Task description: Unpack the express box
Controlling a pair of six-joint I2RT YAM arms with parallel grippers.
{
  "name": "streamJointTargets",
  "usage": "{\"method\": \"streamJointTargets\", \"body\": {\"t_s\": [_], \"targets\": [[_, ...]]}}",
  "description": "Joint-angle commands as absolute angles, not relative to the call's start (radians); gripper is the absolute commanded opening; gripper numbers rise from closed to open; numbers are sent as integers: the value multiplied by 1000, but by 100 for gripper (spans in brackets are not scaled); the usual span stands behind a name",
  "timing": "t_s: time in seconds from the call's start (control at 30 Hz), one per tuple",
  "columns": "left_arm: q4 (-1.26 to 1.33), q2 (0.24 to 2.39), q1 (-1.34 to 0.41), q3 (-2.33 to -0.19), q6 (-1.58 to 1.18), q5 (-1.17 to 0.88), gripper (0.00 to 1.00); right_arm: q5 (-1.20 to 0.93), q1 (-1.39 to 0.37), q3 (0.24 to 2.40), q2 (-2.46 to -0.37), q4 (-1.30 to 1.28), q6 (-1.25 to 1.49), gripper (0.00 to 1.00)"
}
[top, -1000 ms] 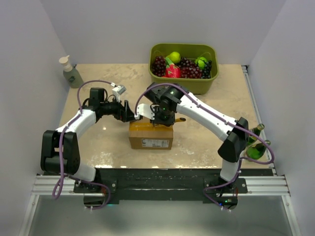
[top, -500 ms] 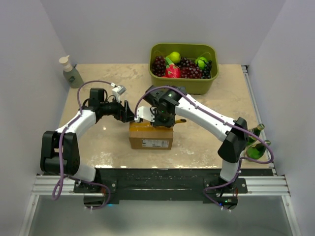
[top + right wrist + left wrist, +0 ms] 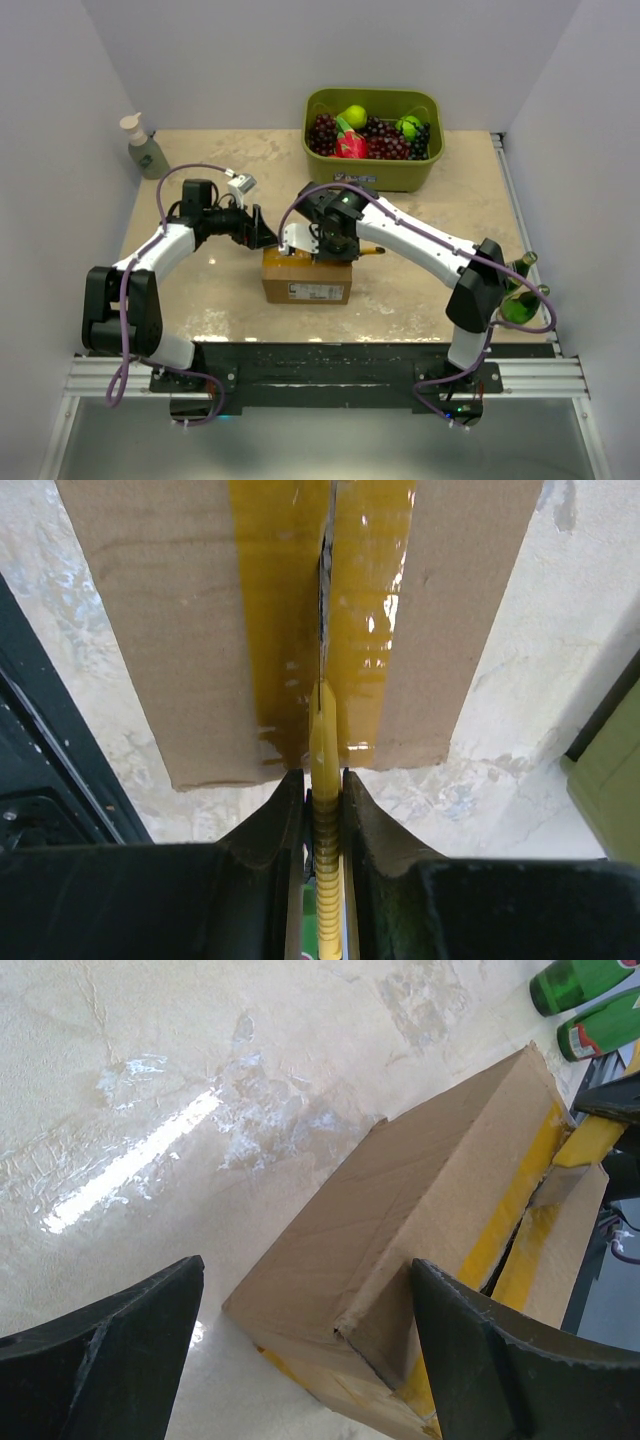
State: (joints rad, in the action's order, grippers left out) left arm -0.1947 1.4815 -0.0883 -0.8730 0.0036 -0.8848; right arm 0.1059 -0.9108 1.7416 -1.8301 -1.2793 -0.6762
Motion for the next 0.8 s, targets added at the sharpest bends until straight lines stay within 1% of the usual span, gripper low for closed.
{"method": "streamJointTargets", "body": {"t_s": [0.0,0.23,0.47,0.77], "targets": [[-247,1500,-98,-838,78,-742,88,190,-893,1717,-1784,-1419,-712,0],[-239,1502,-98,-836,78,-741,88,239,-856,1683,-1759,-1422,-764,0],[-250,1497,-98,-835,80,-739,88,233,-854,1678,-1760,-1422,-765,0],[-245,1502,-98,-841,80,-739,88,252,-854,1594,-1709,-1424,-772,0]]}}
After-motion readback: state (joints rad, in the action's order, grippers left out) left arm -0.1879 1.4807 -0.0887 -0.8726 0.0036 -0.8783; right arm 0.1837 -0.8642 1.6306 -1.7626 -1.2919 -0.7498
